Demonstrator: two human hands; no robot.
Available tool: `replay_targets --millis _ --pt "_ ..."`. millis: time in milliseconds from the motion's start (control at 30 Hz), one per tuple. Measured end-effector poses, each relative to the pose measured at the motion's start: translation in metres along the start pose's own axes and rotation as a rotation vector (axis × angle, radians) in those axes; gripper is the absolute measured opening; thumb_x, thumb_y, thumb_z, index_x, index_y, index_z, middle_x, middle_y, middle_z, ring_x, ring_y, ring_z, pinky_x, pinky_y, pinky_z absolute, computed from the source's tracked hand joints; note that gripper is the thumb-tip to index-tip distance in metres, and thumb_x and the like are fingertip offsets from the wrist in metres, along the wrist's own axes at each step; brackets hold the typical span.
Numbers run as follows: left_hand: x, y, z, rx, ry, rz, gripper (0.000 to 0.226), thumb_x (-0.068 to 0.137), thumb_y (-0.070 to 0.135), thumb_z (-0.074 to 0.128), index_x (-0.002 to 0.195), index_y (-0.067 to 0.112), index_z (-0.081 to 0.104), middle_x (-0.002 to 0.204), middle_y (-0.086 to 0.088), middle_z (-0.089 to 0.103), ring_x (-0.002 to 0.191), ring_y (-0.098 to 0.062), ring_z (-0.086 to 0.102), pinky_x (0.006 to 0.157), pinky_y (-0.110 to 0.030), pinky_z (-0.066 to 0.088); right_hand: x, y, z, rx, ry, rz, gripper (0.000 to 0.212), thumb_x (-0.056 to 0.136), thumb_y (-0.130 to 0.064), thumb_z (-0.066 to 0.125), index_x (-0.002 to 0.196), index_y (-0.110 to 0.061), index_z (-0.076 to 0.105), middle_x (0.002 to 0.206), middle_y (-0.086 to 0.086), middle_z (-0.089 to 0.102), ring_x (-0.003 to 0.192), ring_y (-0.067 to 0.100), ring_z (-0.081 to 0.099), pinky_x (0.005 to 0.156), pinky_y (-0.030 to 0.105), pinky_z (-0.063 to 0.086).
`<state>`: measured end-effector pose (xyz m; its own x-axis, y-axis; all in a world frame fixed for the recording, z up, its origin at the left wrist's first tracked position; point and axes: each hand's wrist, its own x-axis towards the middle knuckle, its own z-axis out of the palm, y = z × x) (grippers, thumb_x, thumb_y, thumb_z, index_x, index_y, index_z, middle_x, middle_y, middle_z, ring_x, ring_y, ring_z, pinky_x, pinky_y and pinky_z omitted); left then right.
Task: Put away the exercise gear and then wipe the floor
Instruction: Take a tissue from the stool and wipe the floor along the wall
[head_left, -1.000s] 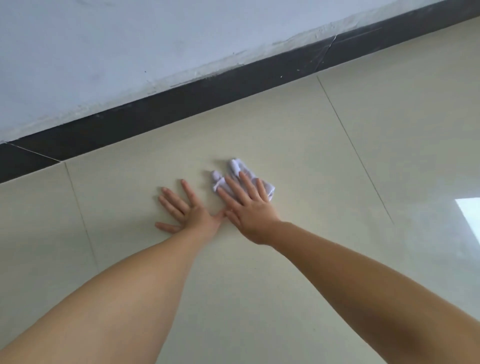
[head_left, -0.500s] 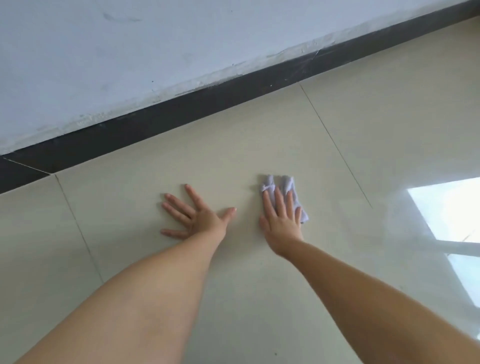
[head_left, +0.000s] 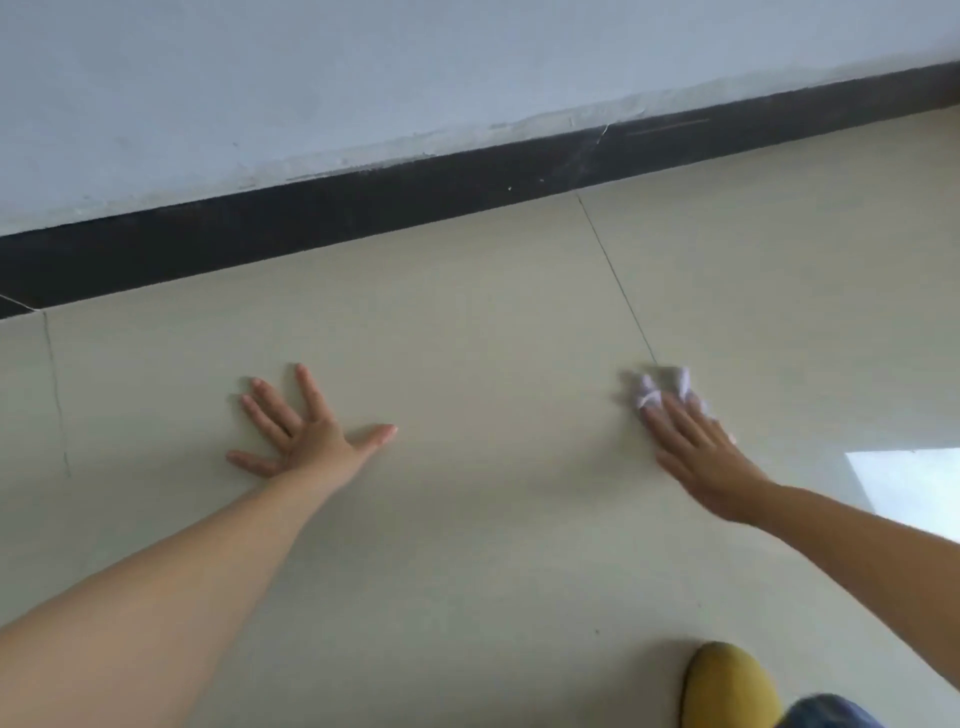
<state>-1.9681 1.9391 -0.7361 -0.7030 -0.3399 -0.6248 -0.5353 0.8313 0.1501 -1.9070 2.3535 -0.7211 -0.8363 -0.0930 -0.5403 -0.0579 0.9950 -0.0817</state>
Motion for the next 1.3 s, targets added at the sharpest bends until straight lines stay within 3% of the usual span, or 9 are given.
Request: replay_targets --millis 133,300,500,633,767,900,967,1033,1300 --pt "-0.014 0.014 0.000 -0.003 0.056 -0.026 0.115 0.072 0.062 0.065 0.148 0.030 -0.016 0.154 -0.010 -0.028 0.142 -0.026 -0.025 0.109 -0.066 0.000 0.041 0.018 -0.024 0.121 0.064 0.351 0.062 0.100 -0.044 0.025 0.151 -0.031 -0.008 0.159 0.001 -0.012 0.145 0.032 -0.015 0.115 0.055 0.005" --pt "-0.082 0.092 0.041 0.044 0.110 0.242 0.091 0.090 0.044 0.052 0.148 0.030 -0.017 0.154 -0.003 -0.029 0.143 -0.023 -0.023 0.111 -0.061 -0.001 0.115 -0.058 -0.070 -0.086 -0.024 -0.269 0.057 0.101 -0.045 0.016 0.150 -0.031 -0.009 0.158 0.001 -0.018 0.143 0.033 -0.022 0.116 0.056 -0.002" --pt "-0.095 0.113 0.088 0.050 0.020 0.144 0.096 0.084 0.063 0.048 0.146 0.032 -0.018 0.153 0.000 -0.032 0.142 -0.020 -0.026 0.111 -0.061 0.000 0.138 -0.063 -0.067 -0.161 0.018 -0.700 0.063 0.091 -0.051 -0.001 0.150 -0.031 0.001 0.160 -0.006 -0.005 0.146 0.021 -0.015 0.116 0.044 -0.010" --pt "-0.095 0.106 0.085 0.070 0.020 0.166 0.095 0.084 0.063 0.048 0.146 0.033 -0.017 0.152 0.001 -0.034 0.142 -0.018 -0.027 0.111 -0.060 -0.002 0.154 0.044 -0.074 0.023 0.288 -0.126 0.055 0.097 -0.044 0.009 0.151 -0.034 0.002 0.161 -0.003 0.003 0.147 0.020 -0.006 0.117 0.043 -0.002" --pt "-0.095 0.107 0.093 0.105 0.083 0.153 0.094 0.085 0.067 0.039 0.145 0.029 -0.023 0.152 -0.001 -0.034 0.142 -0.019 -0.027 0.111 -0.060 -0.002 0.180 0.071 -0.101 0.348 0.316 0.423 0.051 0.101 -0.032 0.019 0.151 -0.032 0.009 0.160 0.000 0.005 0.147 0.024 -0.004 0.116 0.049 0.000" --pt "-0.095 0.112 0.095 0.091 0.102 0.123 0.072 0.094 0.058 0.026 0.146 0.035 -0.016 0.154 0.003 -0.029 0.143 -0.016 -0.024 0.113 -0.057 -0.003 0.167 -0.037 -0.059 0.036 0.461 -0.151 0.053 0.091 -0.019 0.022 0.144 -0.024 0.021 0.156 0.008 0.025 0.145 0.036 0.016 0.109 0.058 0.025" --pt "-0.094 0.111 0.095 0.105 0.114 0.120 0.066 0.096 0.053 0.025 0.147 0.036 -0.013 0.155 0.004 -0.026 0.144 -0.015 -0.021 0.114 -0.056 0.000 0.146 -0.075 -0.040 -0.165 0.267 -0.621 0.054 0.096 -0.028 0.016 0.150 -0.029 0.016 0.159 0.002 0.015 0.147 0.031 0.005 0.116 0.054 0.010" --pt "-0.094 0.108 0.094 0.112 0.127 0.129 0.062 0.097 0.049 0.025 0.148 0.038 -0.010 0.156 0.004 -0.023 0.144 -0.015 -0.019 0.115 -0.053 0.001 0.154 -0.070 -0.067 -0.236 0.144 -0.800 0.055 0.096 -0.038 0.009 0.151 -0.032 0.009 0.160 -0.005 0.003 0.148 0.025 -0.003 0.117 0.045 -0.001" --pt "-0.095 0.106 0.096 0.087 0.145 0.157 0.059 0.098 0.047 0.020 0.147 0.035 -0.011 0.155 0.003 -0.025 0.144 -0.014 -0.020 0.114 -0.053 -0.002 0.207 0.101 -0.129 0.322 0.319 0.368 0.050 0.099 -0.029 0.018 0.149 -0.030 0.014 0.156 0.000 0.013 0.145 0.025 0.004 0.113 0.055 0.012"
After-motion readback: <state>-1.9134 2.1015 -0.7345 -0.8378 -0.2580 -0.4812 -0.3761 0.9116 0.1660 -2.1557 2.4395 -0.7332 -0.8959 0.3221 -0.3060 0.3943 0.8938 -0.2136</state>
